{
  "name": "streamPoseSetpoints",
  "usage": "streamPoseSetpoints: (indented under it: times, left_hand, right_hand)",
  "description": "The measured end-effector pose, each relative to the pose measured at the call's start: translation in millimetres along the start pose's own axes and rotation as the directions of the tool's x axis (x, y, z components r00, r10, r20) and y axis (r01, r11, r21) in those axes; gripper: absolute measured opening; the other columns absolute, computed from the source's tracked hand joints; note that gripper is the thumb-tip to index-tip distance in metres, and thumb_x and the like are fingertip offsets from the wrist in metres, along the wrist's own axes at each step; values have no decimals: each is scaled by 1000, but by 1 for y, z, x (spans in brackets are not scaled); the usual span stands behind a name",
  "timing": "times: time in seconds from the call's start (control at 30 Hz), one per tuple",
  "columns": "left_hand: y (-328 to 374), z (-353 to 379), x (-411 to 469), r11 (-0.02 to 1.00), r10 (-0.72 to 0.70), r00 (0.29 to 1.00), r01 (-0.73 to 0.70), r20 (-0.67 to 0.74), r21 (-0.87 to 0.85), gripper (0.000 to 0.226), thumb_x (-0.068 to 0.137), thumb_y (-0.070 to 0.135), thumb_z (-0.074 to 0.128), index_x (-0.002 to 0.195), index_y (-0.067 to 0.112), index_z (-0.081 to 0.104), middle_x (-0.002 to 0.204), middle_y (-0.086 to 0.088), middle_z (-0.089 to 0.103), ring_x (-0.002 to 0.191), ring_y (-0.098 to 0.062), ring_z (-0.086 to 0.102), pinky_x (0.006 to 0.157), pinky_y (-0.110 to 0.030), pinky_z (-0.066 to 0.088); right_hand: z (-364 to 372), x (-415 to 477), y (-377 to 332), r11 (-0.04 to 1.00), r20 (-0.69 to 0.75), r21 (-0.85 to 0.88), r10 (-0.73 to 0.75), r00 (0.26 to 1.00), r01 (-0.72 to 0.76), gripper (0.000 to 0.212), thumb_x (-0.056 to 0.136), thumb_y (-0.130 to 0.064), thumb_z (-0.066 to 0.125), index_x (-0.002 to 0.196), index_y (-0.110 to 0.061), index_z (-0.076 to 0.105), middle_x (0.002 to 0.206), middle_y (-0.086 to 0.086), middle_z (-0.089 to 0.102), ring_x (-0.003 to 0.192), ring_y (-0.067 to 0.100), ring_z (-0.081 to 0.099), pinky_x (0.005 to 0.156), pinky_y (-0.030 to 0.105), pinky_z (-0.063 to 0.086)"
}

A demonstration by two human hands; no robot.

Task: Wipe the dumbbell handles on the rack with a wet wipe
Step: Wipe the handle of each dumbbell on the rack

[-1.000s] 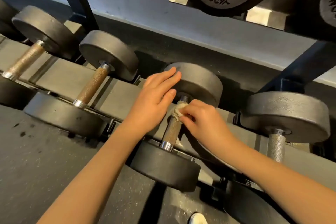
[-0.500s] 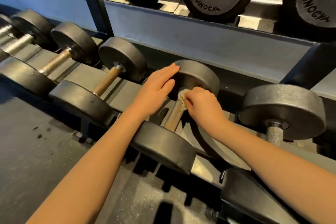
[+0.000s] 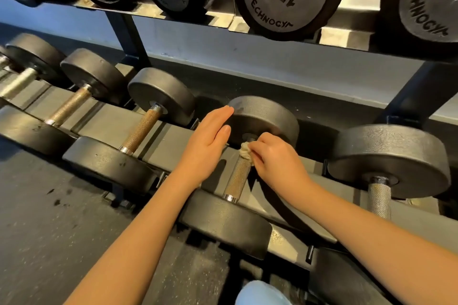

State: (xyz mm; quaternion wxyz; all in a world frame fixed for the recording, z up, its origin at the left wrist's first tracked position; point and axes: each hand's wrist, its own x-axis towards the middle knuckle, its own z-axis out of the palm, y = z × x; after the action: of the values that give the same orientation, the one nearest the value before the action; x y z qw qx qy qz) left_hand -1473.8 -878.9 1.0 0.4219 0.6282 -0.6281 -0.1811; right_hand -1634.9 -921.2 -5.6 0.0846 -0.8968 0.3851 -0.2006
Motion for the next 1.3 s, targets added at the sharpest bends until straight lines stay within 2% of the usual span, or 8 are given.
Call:
streamPoseSetpoints:
  times: [0.1,0.37,0.47,0.67,0.8,0.9,1.1,1.3]
  left_hand:
    - [0,-1,0,999,-33,999,33,-13,20,41,102,17,37,143,19,38,136,16,37,122,14,30,95,7,19]
    - [1,0,-2,995,-91,996,92,-13,49,41,103,21,36,144,22,36,146,9,38,127,10,29,96,6,19]
    - [-3,0,-1,996,-75,997,76,-21,45,40,103,21,35,143,23,36,146,10,37,128,9,29,97,5,18]
    - [-9,0,0,998,-57,998,56,-13,-24,40,103,18,34,143,20,37,139,15,36,122,16,32,95,7,18]
    - [-12,1,0,995,-56,998,55,-20,-82,38,103,18,34,141,23,38,138,16,37,126,8,33,95,6,20]
    - [-13,2,1,992,-60,998,58,-19,-114,38,103,19,34,141,23,39,139,15,38,127,7,34,95,6,22]
    - [-14,2,2,990,-56,998,56,4,-127,39,104,20,33,143,21,37,136,17,36,114,25,31,91,7,22]
    - [-14,2,2,992,-50,999,49,-8,-118,38,104,18,33,141,17,39,136,15,37,111,31,31,91,8,21]
  right_hand:
    - [1,-2,2,998,8,68,-14,1000,13,13,88,-13,64,96,-7,72,90,8,60,82,21,58,69,25,38]
    - [-12,-5,-2,992,104,107,-78,992,67,25,96,-26,52,116,-18,65,110,-1,51,95,6,38,81,20,35]
    - [-15,0,-6,997,150,-4,-72,986,74,28,94,-26,55,122,-20,59,120,0,48,107,12,45,87,26,44]
    - [-11,8,-12,985,128,-145,-72,989,90,28,93,-17,55,121,-12,55,120,6,48,109,20,45,81,27,41]
    - [3,-3,-10,972,90,70,-231,969,226,13,75,-6,75,88,-7,73,90,11,63,87,31,59,69,41,51]
    - [4,-5,-6,939,166,143,-335,927,314,17,74,-4,76,90,-8,74,88,10,65,87,30,60,76,40,51]
    - [3,4,-3,957,38,66,-284,958,281,15,71,-3,78,86,-5,73,84,12,63,80,29,58,62,43,54]
    - [4,-16,-11,861,220,346,-461,860,374,11,78,-5,71,89,-7,74,87,7,65,81,18,61,75,28,48]
